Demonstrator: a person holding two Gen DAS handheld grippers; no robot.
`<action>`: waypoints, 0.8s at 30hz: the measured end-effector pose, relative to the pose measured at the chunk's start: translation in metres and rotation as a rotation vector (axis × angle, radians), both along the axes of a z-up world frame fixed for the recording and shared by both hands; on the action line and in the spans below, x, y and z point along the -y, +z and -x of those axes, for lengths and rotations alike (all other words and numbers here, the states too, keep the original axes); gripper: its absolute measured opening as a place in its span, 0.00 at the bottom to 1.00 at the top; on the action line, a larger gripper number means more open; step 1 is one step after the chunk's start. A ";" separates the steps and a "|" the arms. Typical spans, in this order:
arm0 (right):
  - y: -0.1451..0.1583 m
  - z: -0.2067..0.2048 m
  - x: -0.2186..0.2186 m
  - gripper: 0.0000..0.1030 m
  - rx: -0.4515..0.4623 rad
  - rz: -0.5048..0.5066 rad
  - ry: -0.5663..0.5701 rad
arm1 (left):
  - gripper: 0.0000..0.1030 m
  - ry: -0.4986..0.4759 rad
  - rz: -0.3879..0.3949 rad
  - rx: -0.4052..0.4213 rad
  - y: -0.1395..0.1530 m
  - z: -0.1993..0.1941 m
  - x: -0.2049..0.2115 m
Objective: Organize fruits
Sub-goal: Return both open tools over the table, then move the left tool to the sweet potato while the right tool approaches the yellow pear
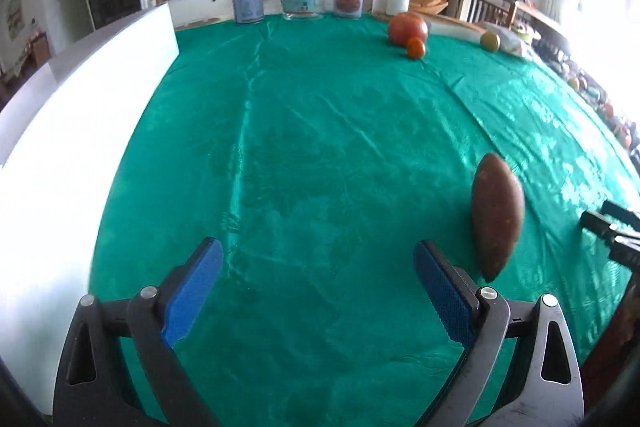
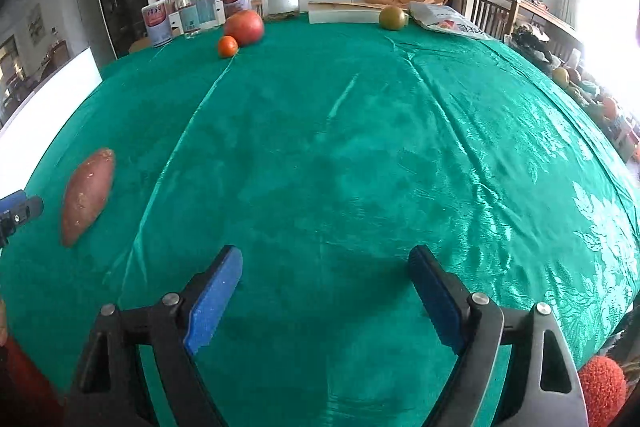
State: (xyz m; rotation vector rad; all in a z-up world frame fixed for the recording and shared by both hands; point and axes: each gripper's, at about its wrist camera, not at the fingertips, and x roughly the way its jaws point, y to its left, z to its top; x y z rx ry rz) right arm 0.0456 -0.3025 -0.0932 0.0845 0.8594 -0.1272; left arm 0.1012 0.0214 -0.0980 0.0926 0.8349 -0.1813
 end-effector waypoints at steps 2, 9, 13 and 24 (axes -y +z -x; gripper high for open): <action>0.003 -0.001 0.003 0.89 0.002 0.002 -0.001 | 0.94 0.003 -0.033 -0.029 -0.011 -0.001 0.000; -0.012 -0.023 -0.008 0.99 0.013 0.008 0.003 | 0.97 -0.001 -0.006 -0.068 -0.013 -0.013 0.001; -0.019 -0.029 -0.012 1.00 0.012 0.010 0.004 | 0.96 -0.028 0.031 -0.054 -0.007 -0.007 0.005; -0.017 -0.028 -0.013 1.00 0.012 0.010 0.004 | 0.91 -0.346 0.017 -0.100 0.022 -0.020 0.104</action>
